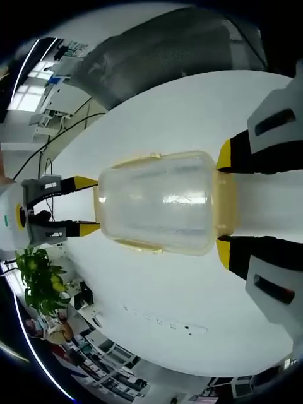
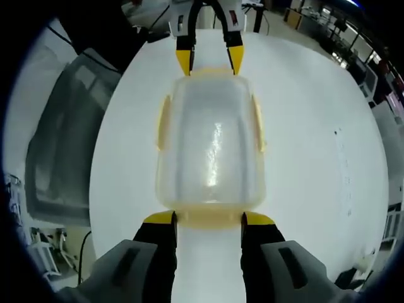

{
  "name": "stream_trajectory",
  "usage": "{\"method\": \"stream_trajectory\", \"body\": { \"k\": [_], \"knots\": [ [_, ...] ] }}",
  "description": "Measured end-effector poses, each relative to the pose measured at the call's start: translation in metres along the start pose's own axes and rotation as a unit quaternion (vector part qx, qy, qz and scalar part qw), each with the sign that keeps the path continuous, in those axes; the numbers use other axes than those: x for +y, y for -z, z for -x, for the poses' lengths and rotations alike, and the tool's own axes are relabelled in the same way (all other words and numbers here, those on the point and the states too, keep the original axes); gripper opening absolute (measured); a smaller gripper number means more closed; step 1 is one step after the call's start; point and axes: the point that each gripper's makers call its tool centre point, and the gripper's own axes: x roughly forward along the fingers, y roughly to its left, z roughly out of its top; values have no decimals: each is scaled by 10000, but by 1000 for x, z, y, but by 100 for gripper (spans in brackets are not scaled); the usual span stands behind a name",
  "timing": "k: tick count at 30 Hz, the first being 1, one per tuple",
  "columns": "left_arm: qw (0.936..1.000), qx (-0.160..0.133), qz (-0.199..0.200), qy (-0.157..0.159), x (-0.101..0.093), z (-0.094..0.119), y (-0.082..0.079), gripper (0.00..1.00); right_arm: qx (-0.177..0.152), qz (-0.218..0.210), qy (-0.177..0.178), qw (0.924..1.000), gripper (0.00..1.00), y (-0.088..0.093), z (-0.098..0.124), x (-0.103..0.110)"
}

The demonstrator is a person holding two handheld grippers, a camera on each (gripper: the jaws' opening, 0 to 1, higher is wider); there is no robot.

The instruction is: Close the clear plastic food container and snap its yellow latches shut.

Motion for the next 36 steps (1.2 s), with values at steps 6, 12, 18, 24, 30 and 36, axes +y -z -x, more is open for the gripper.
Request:
{"method": "stream_trajectory", "body": {
  "k": [6, 12, 18, 24, 30, 36],
  "knots": [
    [10000, 9, 18, 23, -4, -5, -2, 32, 54, 2, -15, 10000, 36, 7, -5, -5],
    [10000, 27, 37, 81, -8, -9, 0, 32, 68, -16, -73, 9999, 36, 9, -10, -5],
    [9999, 1, 78, 94, -10, -9, -1, 32, 66, -27, -76, 9999, 36, 10, -11, -6],
    [9999, -24, 60, 82, -10, -7, -3, 32, 35, -72, -82, 9999, 36, 11, -9, -5],
    [9999, 1, 69, 96, -11, -10, -1, 33, 63, -56, -70, 9999, 36, 10, -11, -6],
    [9999, -35, 64, 81, -12, -10, -1, 33, 69, -70, -58, 9999, 37, 10, -12, -5]
  ]
}}
